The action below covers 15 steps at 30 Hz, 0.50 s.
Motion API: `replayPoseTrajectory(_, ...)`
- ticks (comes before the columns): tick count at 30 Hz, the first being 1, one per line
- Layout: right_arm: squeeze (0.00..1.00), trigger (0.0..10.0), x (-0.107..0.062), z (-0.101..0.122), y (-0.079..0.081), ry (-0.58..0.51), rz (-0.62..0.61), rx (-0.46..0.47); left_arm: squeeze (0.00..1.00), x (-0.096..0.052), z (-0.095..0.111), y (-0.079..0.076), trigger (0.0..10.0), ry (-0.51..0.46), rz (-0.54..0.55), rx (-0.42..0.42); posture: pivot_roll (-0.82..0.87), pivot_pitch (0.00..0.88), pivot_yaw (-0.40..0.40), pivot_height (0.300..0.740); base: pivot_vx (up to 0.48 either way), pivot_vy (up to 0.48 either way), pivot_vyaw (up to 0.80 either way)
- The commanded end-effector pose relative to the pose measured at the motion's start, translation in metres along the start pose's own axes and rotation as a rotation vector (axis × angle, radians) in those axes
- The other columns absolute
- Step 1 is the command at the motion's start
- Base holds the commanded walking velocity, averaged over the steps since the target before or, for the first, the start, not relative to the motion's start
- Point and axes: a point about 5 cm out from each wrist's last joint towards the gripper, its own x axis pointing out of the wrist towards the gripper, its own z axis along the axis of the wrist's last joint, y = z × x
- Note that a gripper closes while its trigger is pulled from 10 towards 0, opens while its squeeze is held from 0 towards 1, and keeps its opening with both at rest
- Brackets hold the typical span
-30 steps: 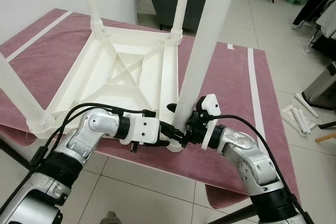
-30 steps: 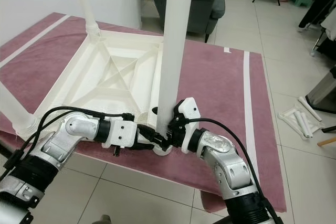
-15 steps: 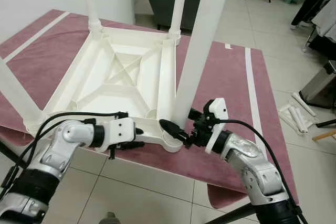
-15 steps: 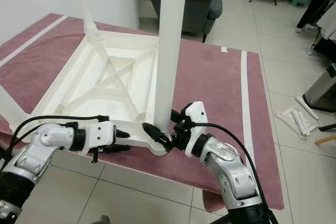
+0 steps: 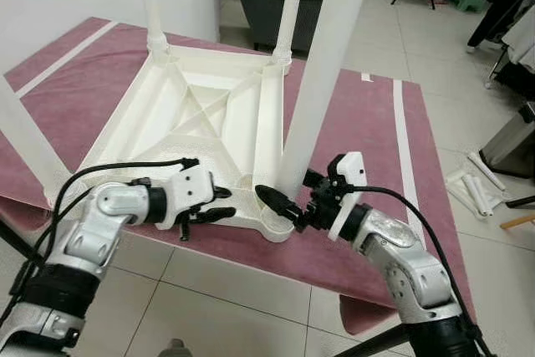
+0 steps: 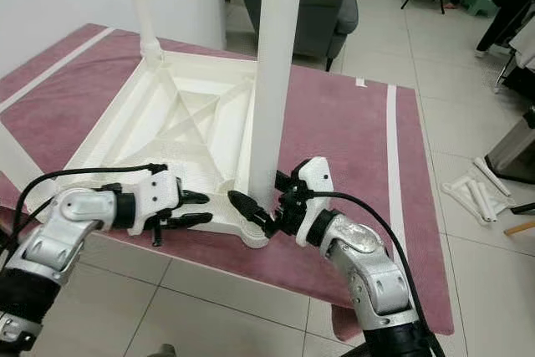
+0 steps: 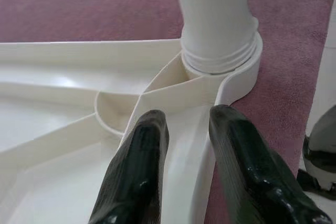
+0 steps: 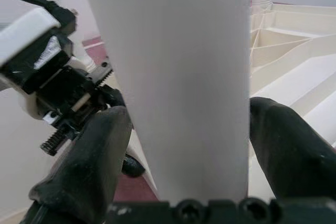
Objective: Building children table
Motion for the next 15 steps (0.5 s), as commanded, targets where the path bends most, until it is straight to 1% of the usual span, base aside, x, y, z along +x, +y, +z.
replayPoseTrajectory(1,0.0,10.0,0.002,-0.004,0.0,0.033,0.023,0.001,0.0,0.008,-0.004,0.002,10.0,0.034,0.019,-0.005,0.15,0.0,-0.036,0.74,0.0,0.0,0.0)
replayPoseTrajectory(2,0.0,10.0,0.003,-0.004,-0.001,0.038,0.029,-0.004,0.0,0.012,-0.003,0.005,10.0,0.042,0.026,-0.014,0.15,0.0,-0.035,0.74,0.0,0.0,0.0)
replayPoseTrajectory(4,0.0,10.0,0.003,-0.004,-0.001,0.038,0.029,-0.004,0.0,0.012,-0.003,0.005,10.0,0.042,0.026,-0.014,0.15,0.0,-0.035,0.74,0.0,0.0,0.0)
replayPoseTrajectory(5,0.0,10.0,0.004,-0.004,-0.002,0.041,0.031,-0.01,0.0,0.016,-0.004,0.007,10.0,0.039,0.028,-0.033,0.14,0.0,-0.035,0.74,0.0,0.0,0.0)
replayPoseTrajectory(6,0.0,10.0,0.004,-0.004,-0.002,0.041,0.031,-0.01,0.0,0.016,-0.004,0.007,10.0,0.039,0.028,-0.033,0.14,0.0,-0.035,0.74,0.0,0.0,0.0)
replayPoseTrajectory(7,0.0,10.0,0.006,-0.003,-0.004,0.039,0.027,-0.016,0.0,0.019,-0.005,0.008,10.0,0.041,0.035,-0.057,0.14,0.0,-0.033,0.74,0.0,0.0,0.0)
replayPoseTrajectory(8,0.0,10.0,0.009,0.0,-0.007,0.026,0.005,-0.021,0.0,0.022,-0.008,0.006,10.0,0.017,0.048,-0.122,0.14,0.0,-0.033,0.74,0.0,0.0,0.0)
replayPoseTrajectory(9,0.0,10.0,0.009,0.0,-0.007,0.026,0.005,-0.021,0.0,0.022,-0.008,0.006,10.0,0.017,0.048,-0.122,0.14,0.0,-0.033,0.74,0.0,0.0,0.0)
replayPoseTrajectory(11,0.0,10.0,0.007,0.002,-0.008,0.009,-0.025,-0.014,0.0,0.02,-0.007,0.006,10.0,-0.024,0.078,-0.166,0.14,0.0,-0.034,0.74,0.0,0.0,0.0)
replayPoseTrajectory(12,0.0,10.0,0.007,0.002,-0.008,0.009,-0.025,-0.014,0.0,0.02,-0.007,0.006,10.0,-0.024,0.078,-0.166,0.14,0.0,-0.034,0.74,0.0,0.0,0.0)
replayPoseTrajectory(14,0.0,10.0,0.002,0.002,-0.006,-0.013,-0.051,0.013,0.0,0.011,-0.001,0.004,10.0,-0.113,0.118,-0.204,0.14,0.0,-0.035,0.74,0.0,0.0,0.0)
replayPoseTrajectory(15,0.0,10.0,0.002,0.002,-0.006,-0.013,-0.051,0.013,0.0,0.011,-0.001,0.004,10.0,-0.113,0.118,-0.204,0.14,0.0,-0.035,0.74,0.0,0.0,0.0)
